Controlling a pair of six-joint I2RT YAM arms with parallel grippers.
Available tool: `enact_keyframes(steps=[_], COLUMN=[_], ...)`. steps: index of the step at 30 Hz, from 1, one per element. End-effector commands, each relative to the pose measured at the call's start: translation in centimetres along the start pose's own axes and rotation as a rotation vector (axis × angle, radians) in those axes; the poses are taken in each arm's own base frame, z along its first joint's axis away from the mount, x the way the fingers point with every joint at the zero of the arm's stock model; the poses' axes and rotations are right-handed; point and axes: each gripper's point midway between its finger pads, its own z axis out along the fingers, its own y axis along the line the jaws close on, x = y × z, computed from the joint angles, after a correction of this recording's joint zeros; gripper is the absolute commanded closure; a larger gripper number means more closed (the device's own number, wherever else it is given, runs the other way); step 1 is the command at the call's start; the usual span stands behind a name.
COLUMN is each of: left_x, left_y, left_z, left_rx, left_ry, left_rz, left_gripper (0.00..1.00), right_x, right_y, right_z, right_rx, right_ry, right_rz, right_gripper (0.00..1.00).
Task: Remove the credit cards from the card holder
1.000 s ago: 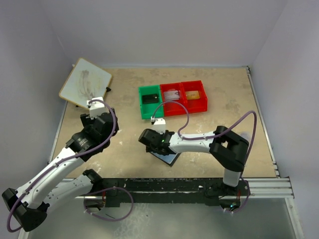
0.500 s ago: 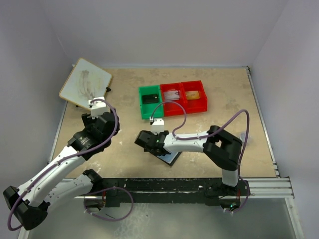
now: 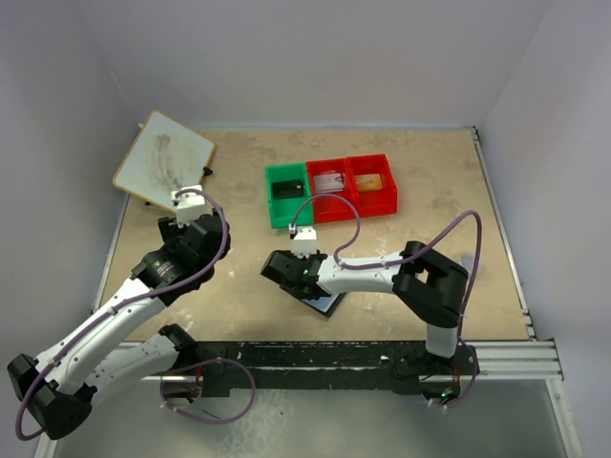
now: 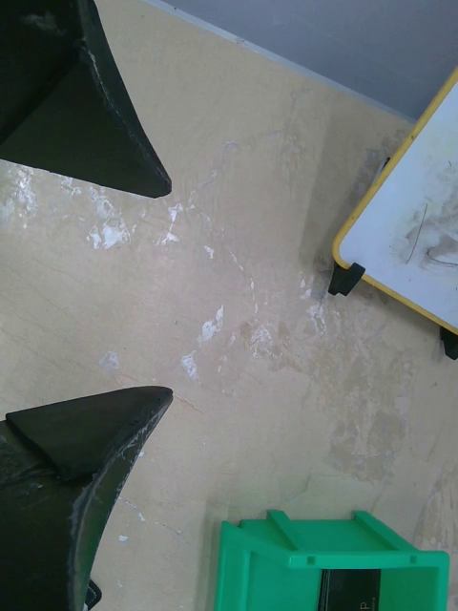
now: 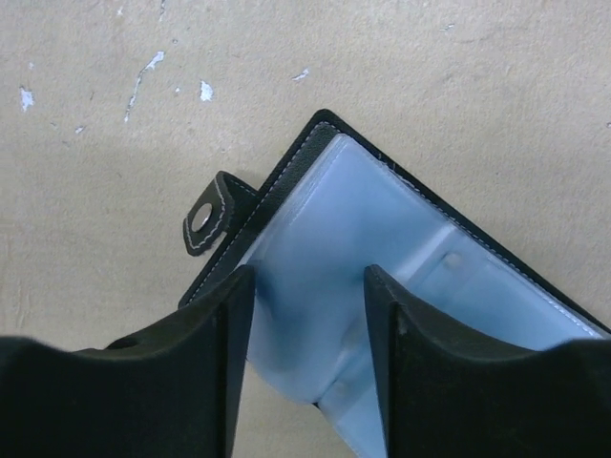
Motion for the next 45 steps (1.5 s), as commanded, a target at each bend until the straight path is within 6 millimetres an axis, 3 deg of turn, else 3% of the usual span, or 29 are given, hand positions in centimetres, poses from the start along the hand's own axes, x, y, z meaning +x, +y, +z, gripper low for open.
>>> enact_keyframes(steps=[1,5,9,13,18,23,31,34,38,42,45], left_x=[-1.7,-1.7,-1.7,-1.6,-1.5,-1.4,-1.3,-1.3,-1.3,-1.3,-1.3], left_y=[-0.4,-0.4,-0.4,-0.4,-0.7,-0.7,-0.7,-0.7,-0.8,-0.8,-0.9], left_z=[-0.3,-0.3,-0.3,-0.2,-0.1,0.0,-0.1,0.0,0.0,-0.1,-0.1], left_rx=[0.014,0.013,0.012,0.012,0.016,0.016,0.017,0.019,0.022,0.024,0.024], left_ry=[-0.032,-0.032,-0.032,-0.030,-0.024,-0.021,-0.019,-0.017,-0.015,-0.015,-0.016], left_rz=[-0.044,-0.045,-0.044,-0.039,-0.031,-0.029,-0.025,-0.025,-0.023,-0.024,-0.025], left_gripper=[0.22,0.22,0.22,0.22,0.22,0.22,0.22,0.22,0.22,0.22,0.22], right_x=[1.5,-1.6,-2.8,-1.6,0.3,1.9,4.8,5.7,5.8,5.2,4.7], right_y=[0.0,-0.2,-2.8,-5.8,-7.2,-6.6,-5.0,-4.9,-4.6,-4.9,-4.7], right_z=[0.5,-2.0,-3.9,-4.8,-4.5,-3.5,-1.0,-0.6,-0.3,-0.1,-0.2], right_rx=[-0.038,-0.038,0.029,0.088,0.127,0.114,0.094,0.069,0.055,0.083,0.076], right_ry=[0.067,0.005,-0.020,0.006,0.056,0.098,0.173,0.195,0.192,0.167,0.151], right_rz=[-0.024,-0.007,0.047,0.083,0.101,0.106,0.076,0.069,0.045,0.017,0.005], right_gripper=[0.42,0.31,0.28,0.27,0.25,0.18,0.17,0.20,0.33,0.49,0.54])
